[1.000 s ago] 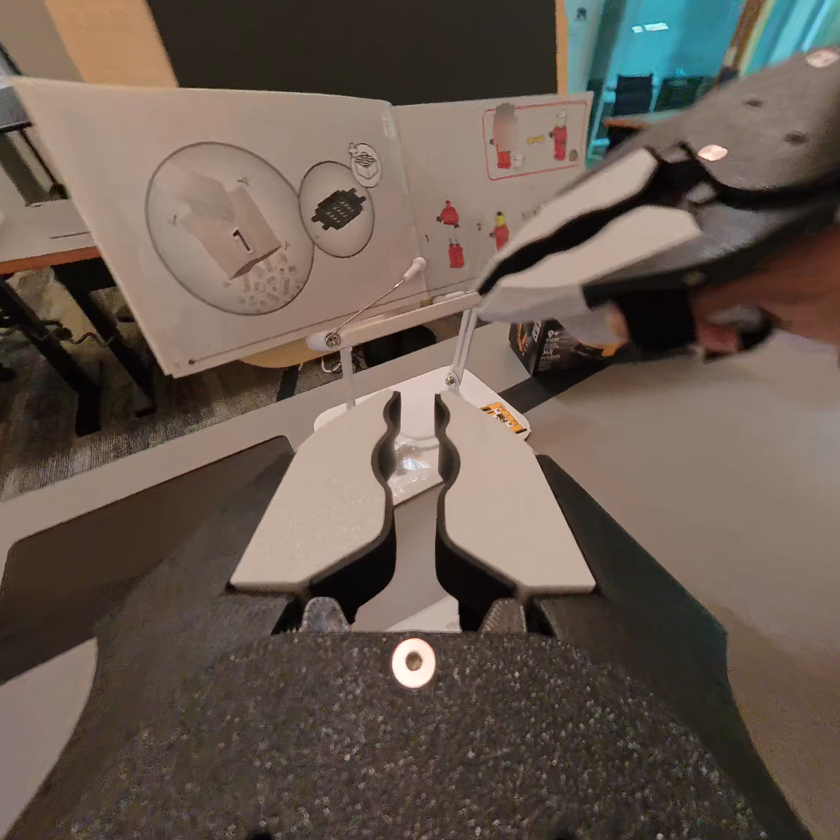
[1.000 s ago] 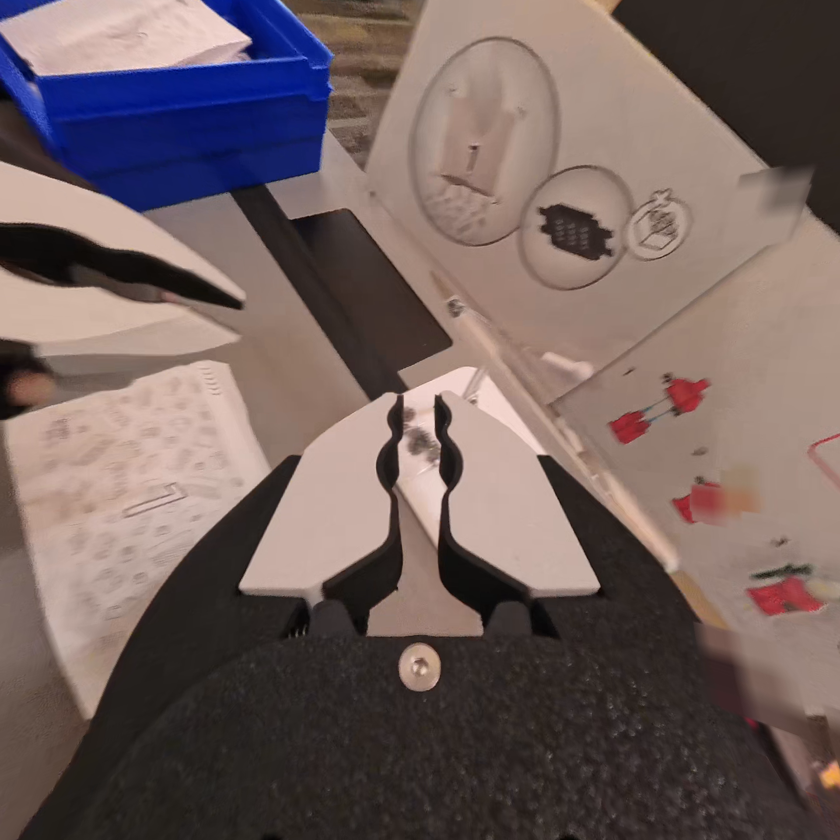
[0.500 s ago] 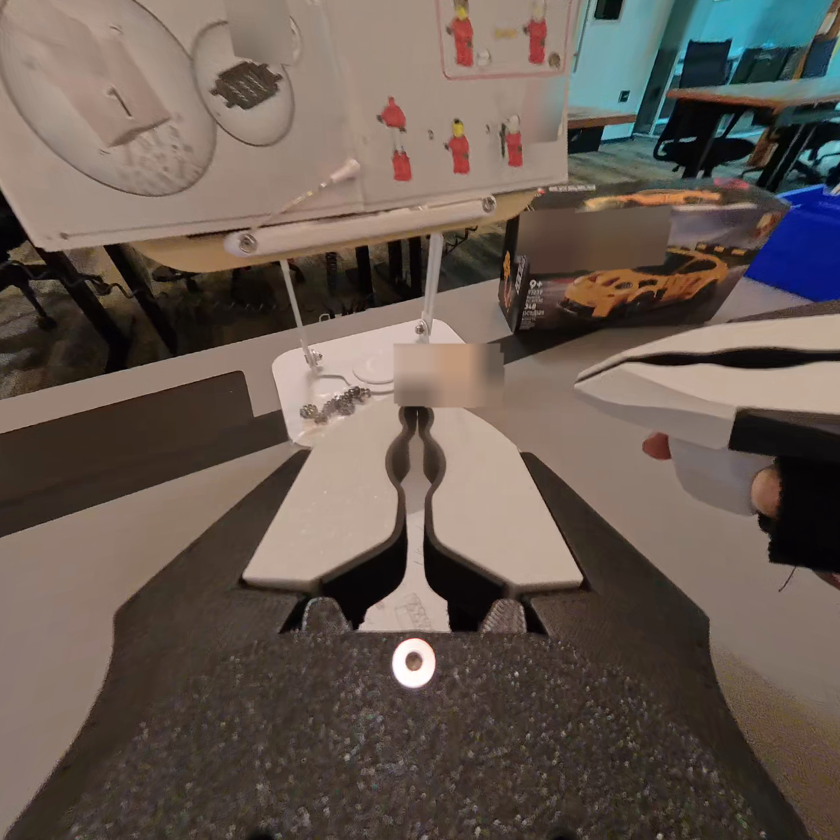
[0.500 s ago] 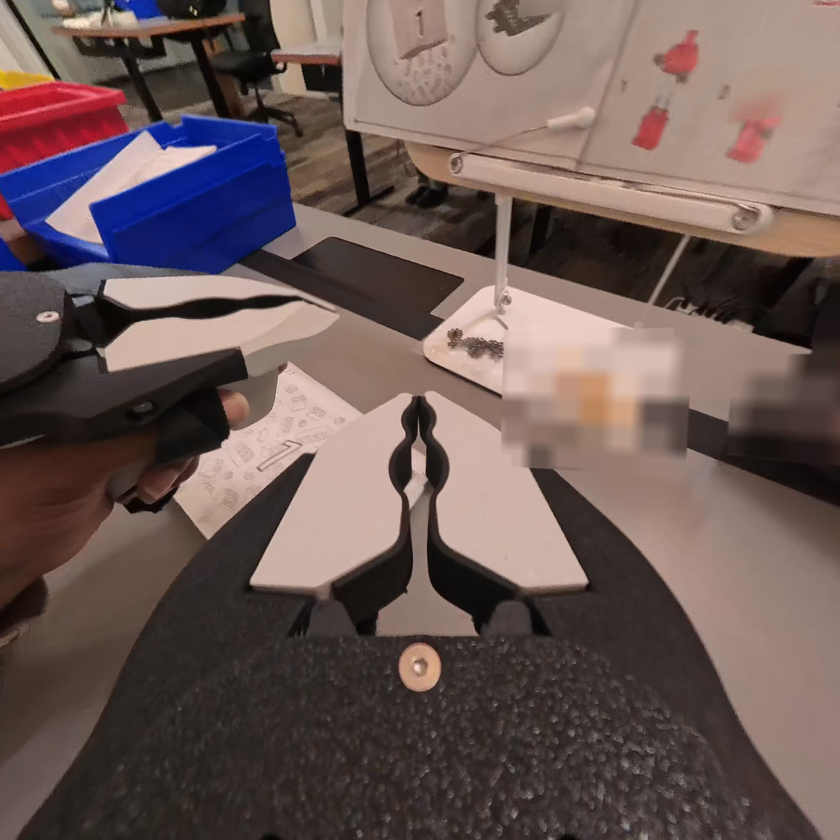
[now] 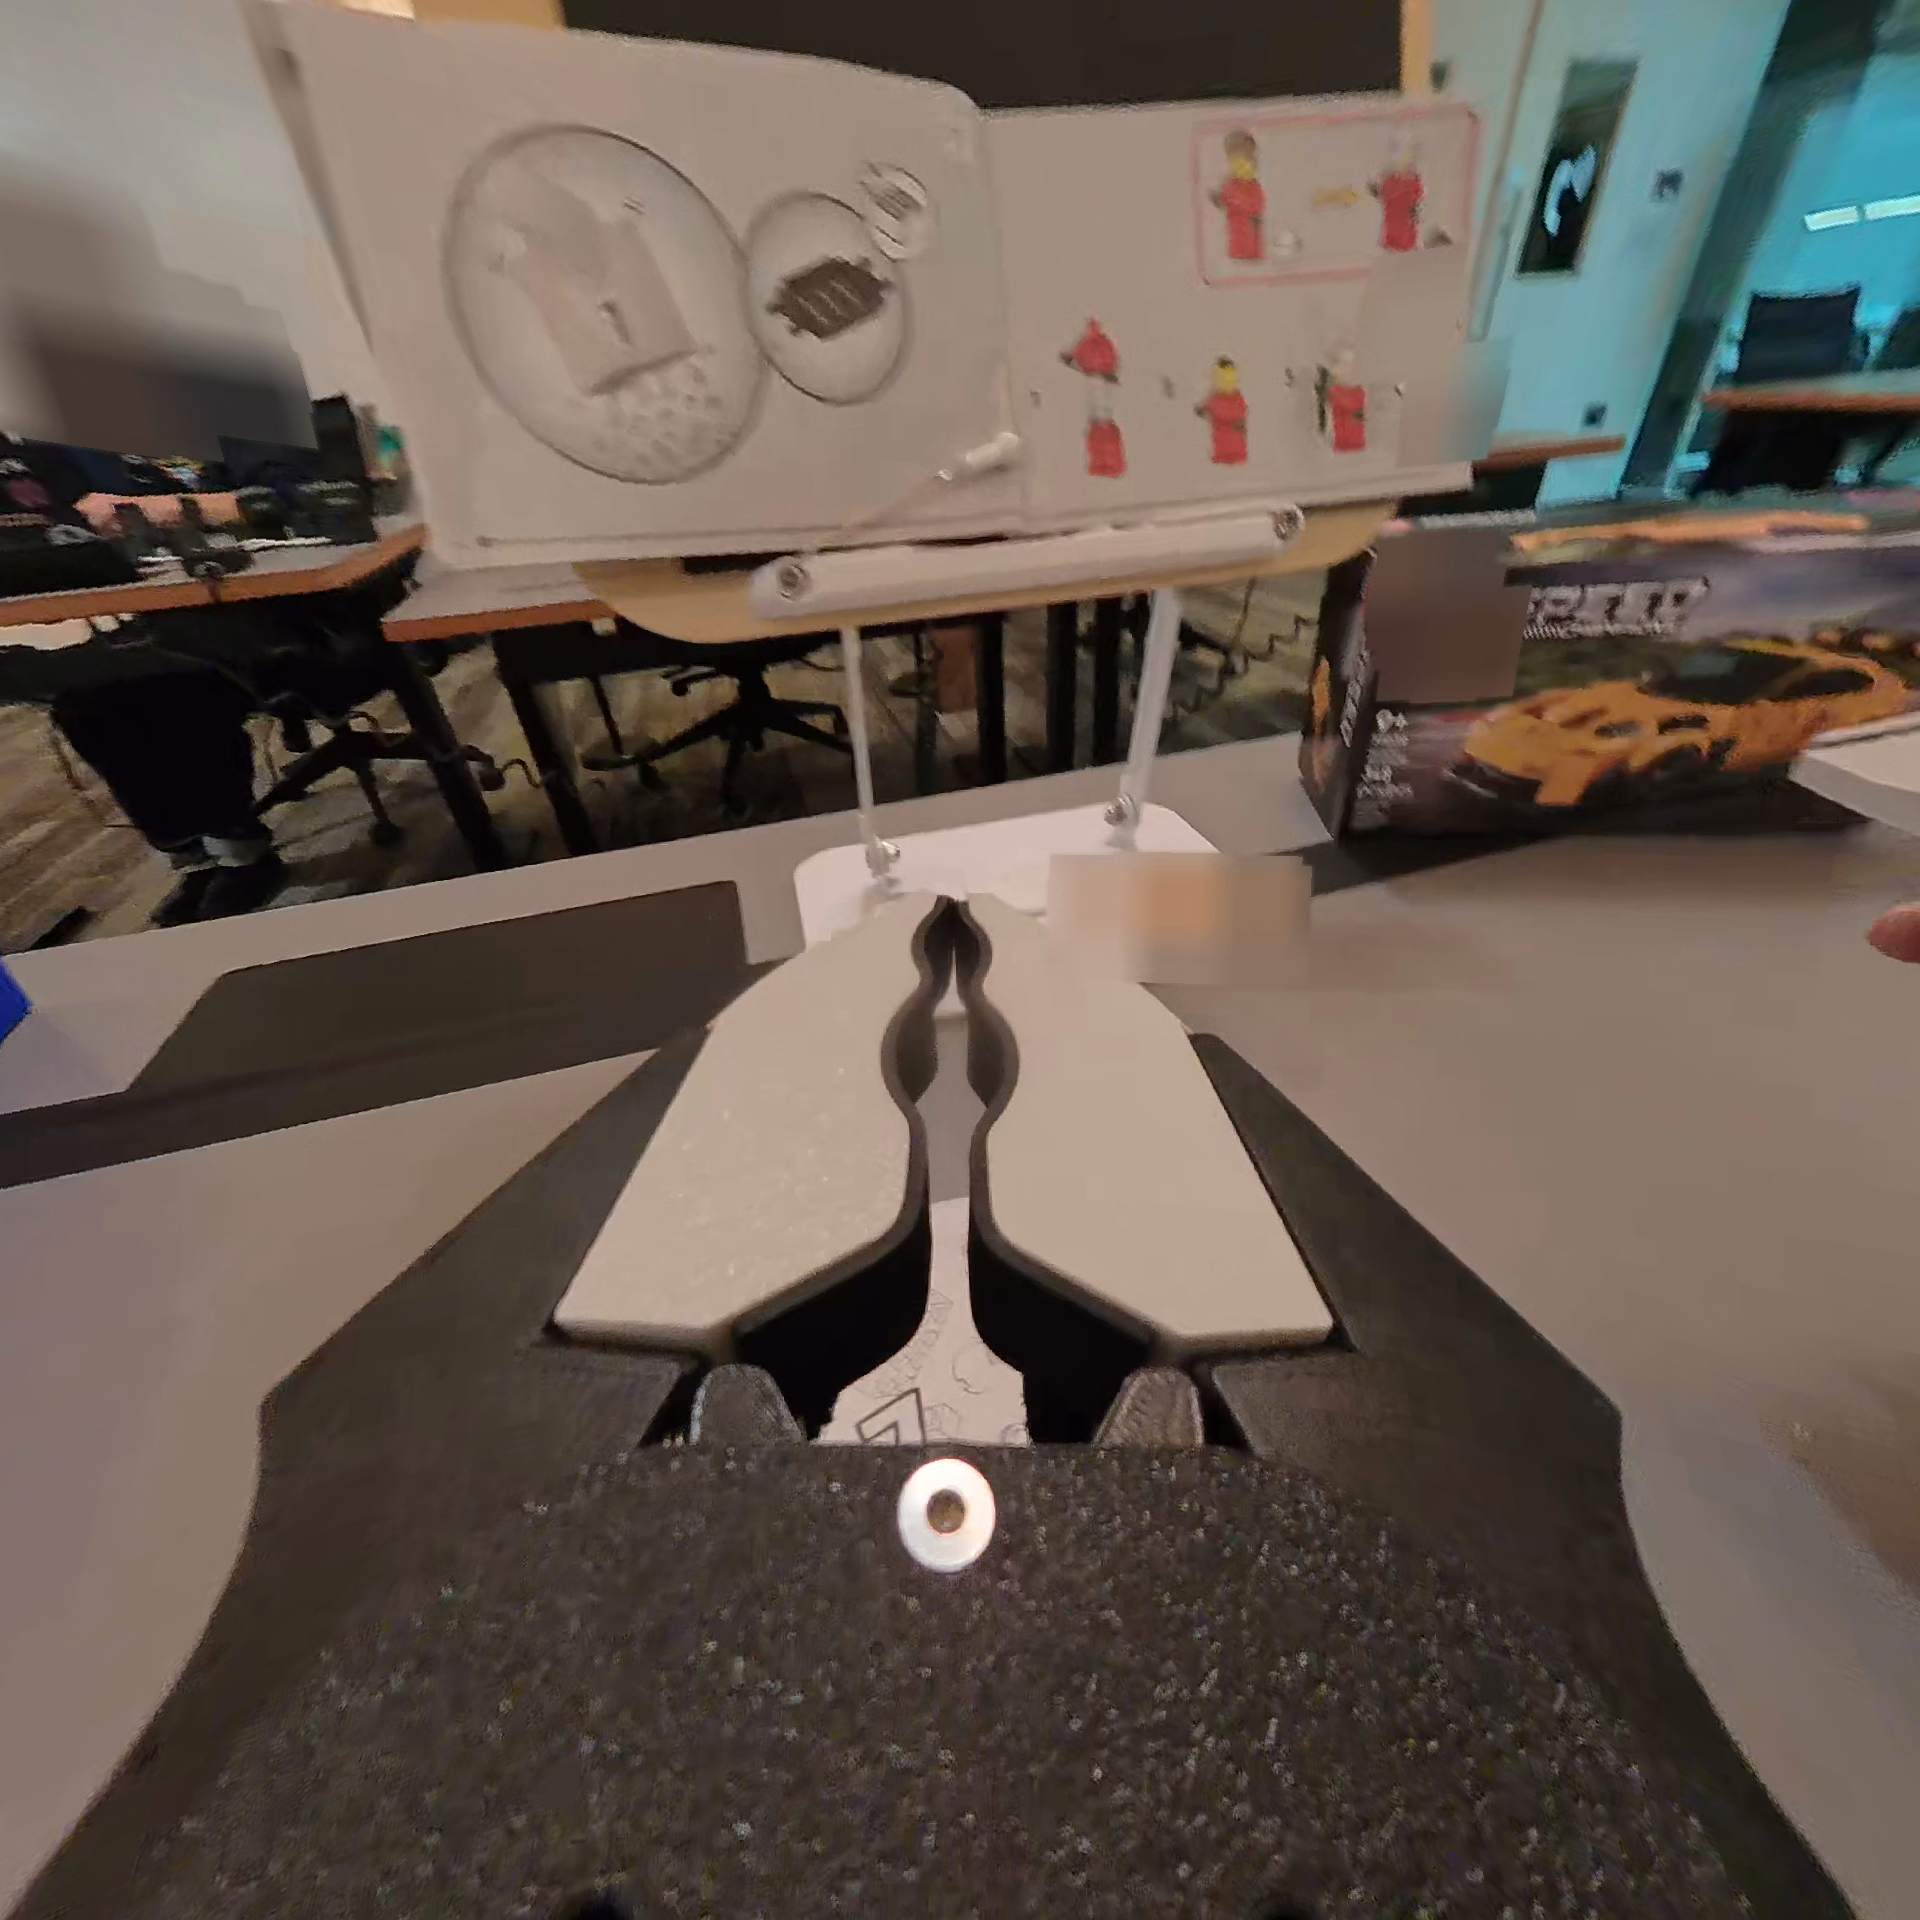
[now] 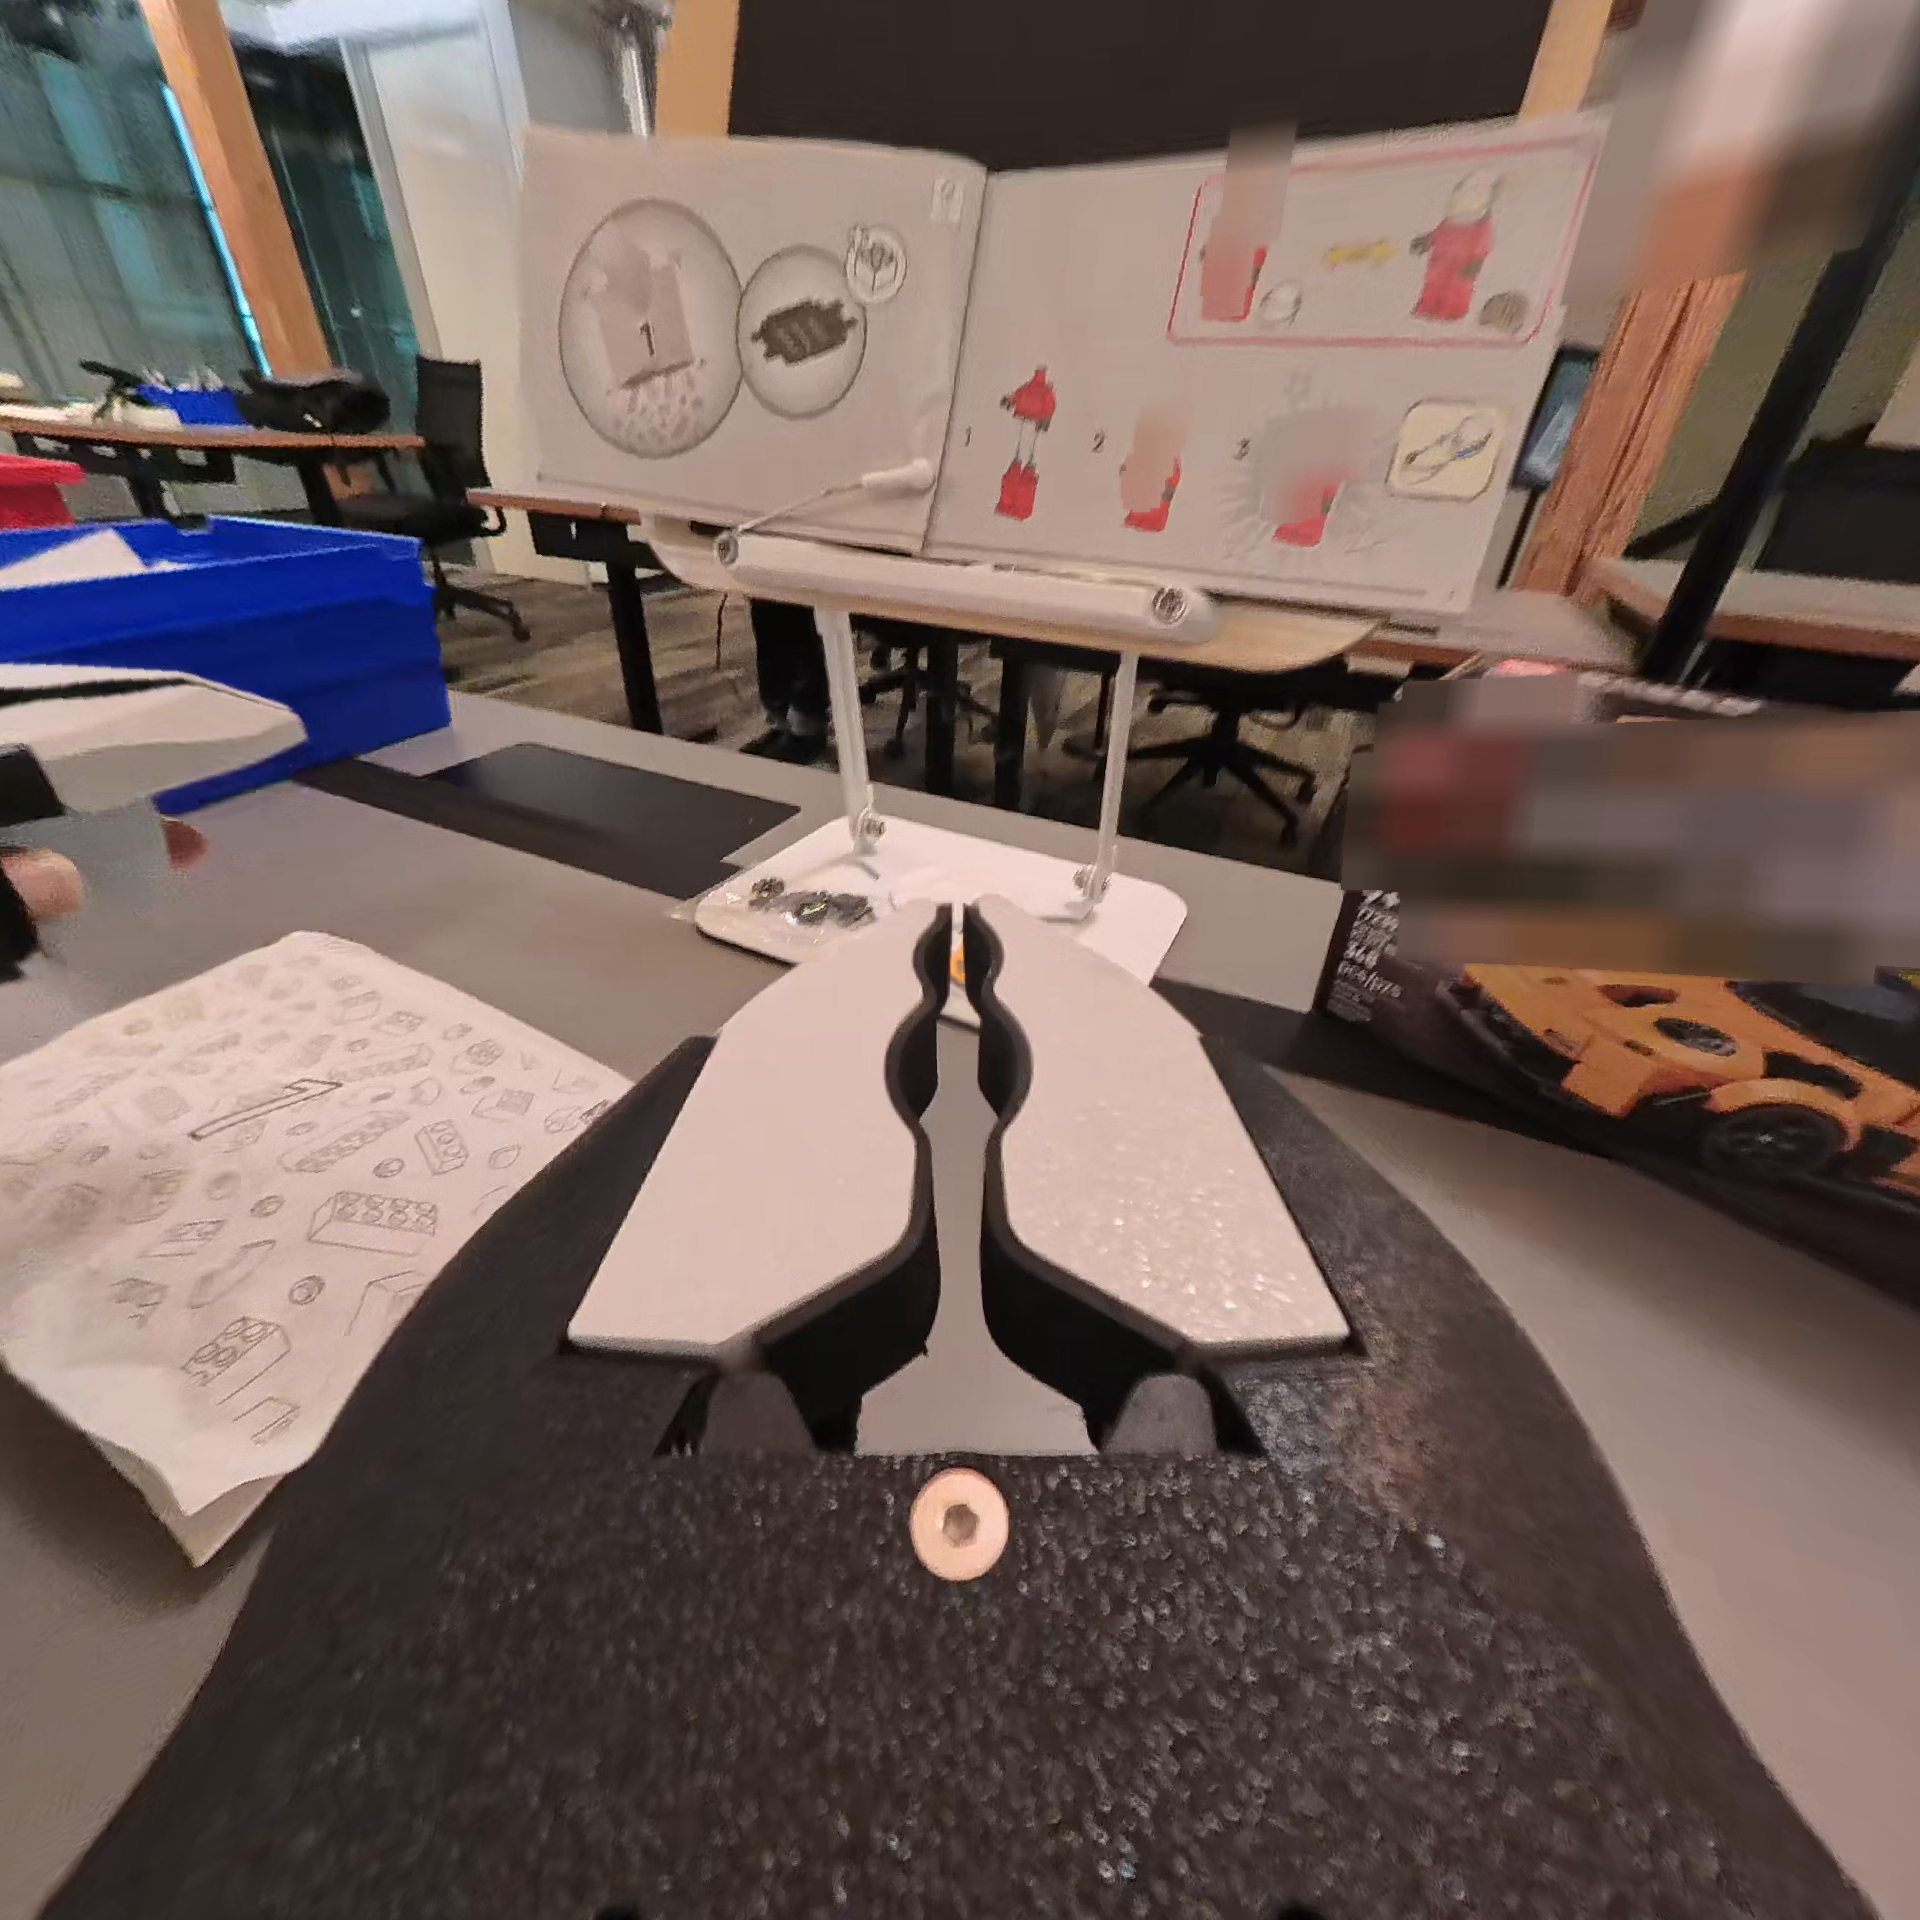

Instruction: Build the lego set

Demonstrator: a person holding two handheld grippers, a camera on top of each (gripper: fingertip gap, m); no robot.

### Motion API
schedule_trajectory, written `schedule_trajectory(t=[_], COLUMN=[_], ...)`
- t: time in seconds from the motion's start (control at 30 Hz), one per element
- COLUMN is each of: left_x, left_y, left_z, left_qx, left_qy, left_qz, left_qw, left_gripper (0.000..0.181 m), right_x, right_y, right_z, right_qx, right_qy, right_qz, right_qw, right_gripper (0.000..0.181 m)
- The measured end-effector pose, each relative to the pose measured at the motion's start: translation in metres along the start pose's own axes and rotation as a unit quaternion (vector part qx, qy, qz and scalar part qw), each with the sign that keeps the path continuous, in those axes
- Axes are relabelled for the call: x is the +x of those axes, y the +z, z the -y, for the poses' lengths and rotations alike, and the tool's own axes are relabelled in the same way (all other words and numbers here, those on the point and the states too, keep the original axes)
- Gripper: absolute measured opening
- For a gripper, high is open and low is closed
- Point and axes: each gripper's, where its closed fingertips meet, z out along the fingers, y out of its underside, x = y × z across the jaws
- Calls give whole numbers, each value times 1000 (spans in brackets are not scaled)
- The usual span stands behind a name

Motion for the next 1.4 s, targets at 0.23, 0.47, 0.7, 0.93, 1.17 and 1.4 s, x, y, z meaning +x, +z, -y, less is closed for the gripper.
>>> schedule_trajectory(t=[0.23, 0.47, 0.7, 0.93, 1.17, 1.4], left_x=[-14, -12, -17, -42, -54, -60], left_y=[-14, -14, -8, -16, -16, -14], left_z=[39, 42, 29, 37, 35, 29], left_qx=[59, 55, 44, 51, 45, 38], left_qy=[-8, 5, 17, 16, 14, 13], left_qz=[35, 38, 44, 70, 74, 75], left_qw=[998, 998, 998, 996, 996, 996], left_gripper=[0, 0, 0, 0, 0, 0], right_x=[-2, -11, 3, 7, -73, -166], right_y=[-19, -15, -14, -14, -17, -161], right_z=[40, 31, 23, 19, -10, -82], right_qx=[58, 39, 30, 25, -93, -353], right_qy=[-37, -14, -14, 8, -16, -171], right_qz=[-20, -12, -18, -15, 226, 443], right_qw=[997, 999, 999, 1000, 969, 806], right_gripper=[0, 0, 0, 0, 11, 72])
